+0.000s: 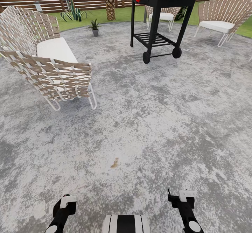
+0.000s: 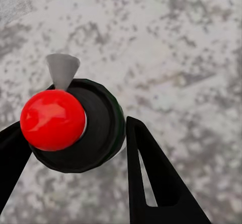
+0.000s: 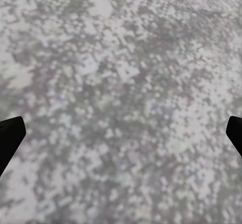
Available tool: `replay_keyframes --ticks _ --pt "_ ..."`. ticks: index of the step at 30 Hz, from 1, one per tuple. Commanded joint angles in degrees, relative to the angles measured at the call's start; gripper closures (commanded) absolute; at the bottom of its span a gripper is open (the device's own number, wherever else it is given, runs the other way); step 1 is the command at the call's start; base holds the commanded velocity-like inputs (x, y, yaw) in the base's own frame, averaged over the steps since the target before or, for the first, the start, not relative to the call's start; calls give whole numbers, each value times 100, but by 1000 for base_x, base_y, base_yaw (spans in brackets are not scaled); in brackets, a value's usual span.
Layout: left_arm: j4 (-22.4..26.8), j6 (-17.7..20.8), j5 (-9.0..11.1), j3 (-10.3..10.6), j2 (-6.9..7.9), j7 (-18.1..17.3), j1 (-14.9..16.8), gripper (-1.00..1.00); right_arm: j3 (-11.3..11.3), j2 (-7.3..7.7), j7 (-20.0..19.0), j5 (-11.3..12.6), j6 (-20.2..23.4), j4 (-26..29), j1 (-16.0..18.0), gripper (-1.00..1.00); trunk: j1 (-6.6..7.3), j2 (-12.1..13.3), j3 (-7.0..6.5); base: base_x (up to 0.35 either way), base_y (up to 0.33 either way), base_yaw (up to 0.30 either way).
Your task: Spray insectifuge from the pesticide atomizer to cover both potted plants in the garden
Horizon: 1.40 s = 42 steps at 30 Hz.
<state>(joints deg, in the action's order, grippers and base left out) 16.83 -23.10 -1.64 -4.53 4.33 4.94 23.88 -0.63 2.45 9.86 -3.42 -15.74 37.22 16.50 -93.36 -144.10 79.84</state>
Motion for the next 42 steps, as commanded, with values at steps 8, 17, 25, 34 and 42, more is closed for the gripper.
replay_keyframes --ticks 8,17,25,34,42 --pt "-4 -19 -21 -21 -2 7 3 100 -7 2 33 -36 -8 -4 2 -100 1 -1 3 0 0 0" --pt "-4 -17 -18 -21 -2 7 3 100 -7 2 33 -36 -8 -8 2 -100 14 6 -108 0 0 0" --pt "-4 -17 -12 -21 -2 7 3 100 -7 1 33 -36 -8 -14 2 -100 35 16 -285 0 0 0" --pt "-12 -15 -16 -21 -2 7 3 100 -7 8 37 -37 -8 -22 2 -100 58 28 -484 0 0 0" --pt "-62 -117 19 -81 30 19 -413 100 21 65 59 -37 -1170 -1410 -6 -100 78 39 -675 0 0 0"
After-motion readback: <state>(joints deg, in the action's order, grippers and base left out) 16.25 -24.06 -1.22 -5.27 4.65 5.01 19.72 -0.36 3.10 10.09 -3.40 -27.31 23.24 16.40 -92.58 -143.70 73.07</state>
